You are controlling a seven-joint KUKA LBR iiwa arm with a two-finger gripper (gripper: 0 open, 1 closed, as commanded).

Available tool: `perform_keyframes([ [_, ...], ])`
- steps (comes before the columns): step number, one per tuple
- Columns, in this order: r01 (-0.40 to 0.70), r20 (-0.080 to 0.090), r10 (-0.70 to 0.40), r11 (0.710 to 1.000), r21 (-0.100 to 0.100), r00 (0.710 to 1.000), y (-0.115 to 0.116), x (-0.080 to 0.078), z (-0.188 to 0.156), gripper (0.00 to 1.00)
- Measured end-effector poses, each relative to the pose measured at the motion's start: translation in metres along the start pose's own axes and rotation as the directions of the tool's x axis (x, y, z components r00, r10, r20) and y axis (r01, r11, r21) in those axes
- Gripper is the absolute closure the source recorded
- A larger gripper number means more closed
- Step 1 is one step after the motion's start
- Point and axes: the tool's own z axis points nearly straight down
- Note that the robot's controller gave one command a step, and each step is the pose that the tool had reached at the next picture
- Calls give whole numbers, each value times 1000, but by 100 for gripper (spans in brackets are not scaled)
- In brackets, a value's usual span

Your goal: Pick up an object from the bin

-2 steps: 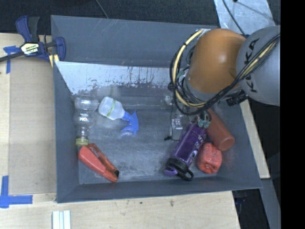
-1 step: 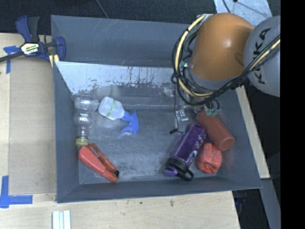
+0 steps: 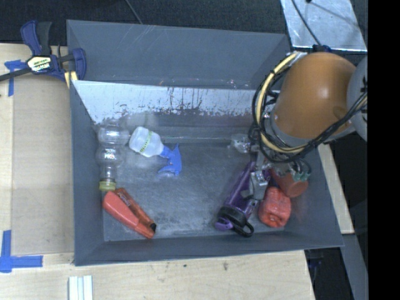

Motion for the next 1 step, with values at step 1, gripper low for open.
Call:
perform_keyframes([
  [1, -33, -9, 33, 999, 0, 999, -17, 27, 11, 0],
])
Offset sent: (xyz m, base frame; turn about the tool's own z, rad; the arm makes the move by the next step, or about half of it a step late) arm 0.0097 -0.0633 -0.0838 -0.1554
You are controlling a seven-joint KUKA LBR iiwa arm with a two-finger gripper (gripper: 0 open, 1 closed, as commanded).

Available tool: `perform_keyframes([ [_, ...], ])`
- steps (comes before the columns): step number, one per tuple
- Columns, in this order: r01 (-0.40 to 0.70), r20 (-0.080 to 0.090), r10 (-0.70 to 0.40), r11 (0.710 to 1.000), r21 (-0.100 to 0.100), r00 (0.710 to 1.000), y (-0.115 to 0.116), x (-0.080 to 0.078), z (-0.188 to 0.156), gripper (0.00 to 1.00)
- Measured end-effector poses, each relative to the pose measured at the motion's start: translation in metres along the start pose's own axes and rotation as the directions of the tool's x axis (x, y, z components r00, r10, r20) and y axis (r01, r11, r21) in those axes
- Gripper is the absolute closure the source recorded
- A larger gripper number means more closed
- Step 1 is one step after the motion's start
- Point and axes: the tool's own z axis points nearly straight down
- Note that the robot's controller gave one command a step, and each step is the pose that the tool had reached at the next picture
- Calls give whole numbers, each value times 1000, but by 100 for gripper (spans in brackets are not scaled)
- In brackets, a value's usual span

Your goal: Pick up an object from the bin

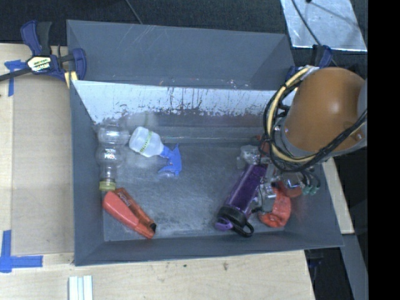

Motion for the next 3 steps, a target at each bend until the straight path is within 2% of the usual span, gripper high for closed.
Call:
perform_keyframes([
  [1, 139, 9, -139, 990, 3, 990, -30, -21, 45, 0],
  [2, 336, 3, -336, 942, -2, 942, -48, -8, 89, 0],
  [3, 520, 11, -520, 854, 2, 854, -53, -9, 117, 100],
])
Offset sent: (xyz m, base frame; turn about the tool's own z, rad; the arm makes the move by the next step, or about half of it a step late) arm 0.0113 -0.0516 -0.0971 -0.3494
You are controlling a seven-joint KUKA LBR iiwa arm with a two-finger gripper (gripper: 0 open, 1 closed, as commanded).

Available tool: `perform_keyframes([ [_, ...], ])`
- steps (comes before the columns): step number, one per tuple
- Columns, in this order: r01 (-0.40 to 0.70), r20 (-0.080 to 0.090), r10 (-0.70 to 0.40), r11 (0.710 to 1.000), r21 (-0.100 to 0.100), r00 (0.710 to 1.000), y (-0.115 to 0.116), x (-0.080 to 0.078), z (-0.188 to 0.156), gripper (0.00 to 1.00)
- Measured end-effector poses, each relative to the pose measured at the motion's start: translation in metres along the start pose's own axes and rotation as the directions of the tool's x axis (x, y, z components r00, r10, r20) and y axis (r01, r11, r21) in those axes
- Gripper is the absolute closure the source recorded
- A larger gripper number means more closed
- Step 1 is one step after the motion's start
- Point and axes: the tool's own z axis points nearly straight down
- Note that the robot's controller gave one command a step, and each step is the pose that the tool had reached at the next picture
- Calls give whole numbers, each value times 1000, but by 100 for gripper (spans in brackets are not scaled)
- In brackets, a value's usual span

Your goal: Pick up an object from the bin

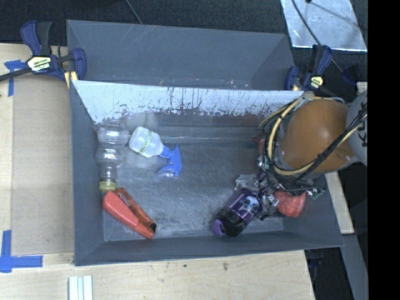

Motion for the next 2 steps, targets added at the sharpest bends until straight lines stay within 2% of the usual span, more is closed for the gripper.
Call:
perform_keyframes([
  [1, 0, 0, 0, 1000, 0, 1000, 0, 0, 0, 100],
  [2, -32, -8, 32, 999, -1, 999, -16, 6, -92, 100],
])
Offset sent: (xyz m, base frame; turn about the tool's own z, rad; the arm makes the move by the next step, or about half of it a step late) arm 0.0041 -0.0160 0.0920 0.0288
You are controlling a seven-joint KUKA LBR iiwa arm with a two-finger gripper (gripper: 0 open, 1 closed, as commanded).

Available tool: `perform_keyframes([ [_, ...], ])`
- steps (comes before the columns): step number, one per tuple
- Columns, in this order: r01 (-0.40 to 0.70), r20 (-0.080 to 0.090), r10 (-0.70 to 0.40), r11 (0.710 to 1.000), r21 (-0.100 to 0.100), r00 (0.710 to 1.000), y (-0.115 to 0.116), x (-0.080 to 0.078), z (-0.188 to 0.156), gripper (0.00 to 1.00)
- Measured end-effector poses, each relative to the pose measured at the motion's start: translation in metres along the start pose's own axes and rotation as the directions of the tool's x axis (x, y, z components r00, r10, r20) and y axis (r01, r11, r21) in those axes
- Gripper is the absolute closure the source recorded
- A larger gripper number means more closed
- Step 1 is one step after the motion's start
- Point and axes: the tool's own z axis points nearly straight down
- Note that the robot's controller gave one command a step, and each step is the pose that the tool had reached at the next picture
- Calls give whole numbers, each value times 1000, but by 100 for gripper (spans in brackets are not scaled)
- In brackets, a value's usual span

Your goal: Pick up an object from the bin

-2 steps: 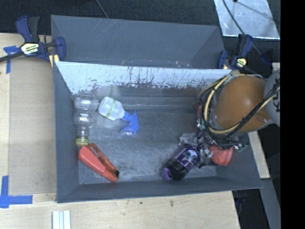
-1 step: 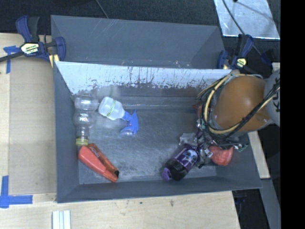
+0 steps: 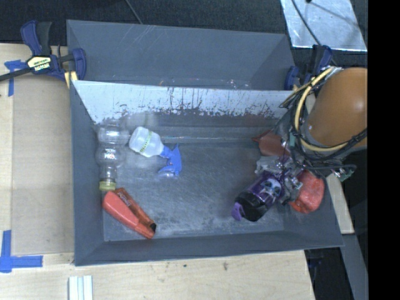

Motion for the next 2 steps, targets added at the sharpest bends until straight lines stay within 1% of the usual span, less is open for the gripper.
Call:
perform_keyframes([
  [1, 0, 0, 0, 1000, 0, 1000, 0, 0, 0, 100],
  [2, 21, -3, -21, 1000, -5, 1000, -2, 10, -51, 100],
])
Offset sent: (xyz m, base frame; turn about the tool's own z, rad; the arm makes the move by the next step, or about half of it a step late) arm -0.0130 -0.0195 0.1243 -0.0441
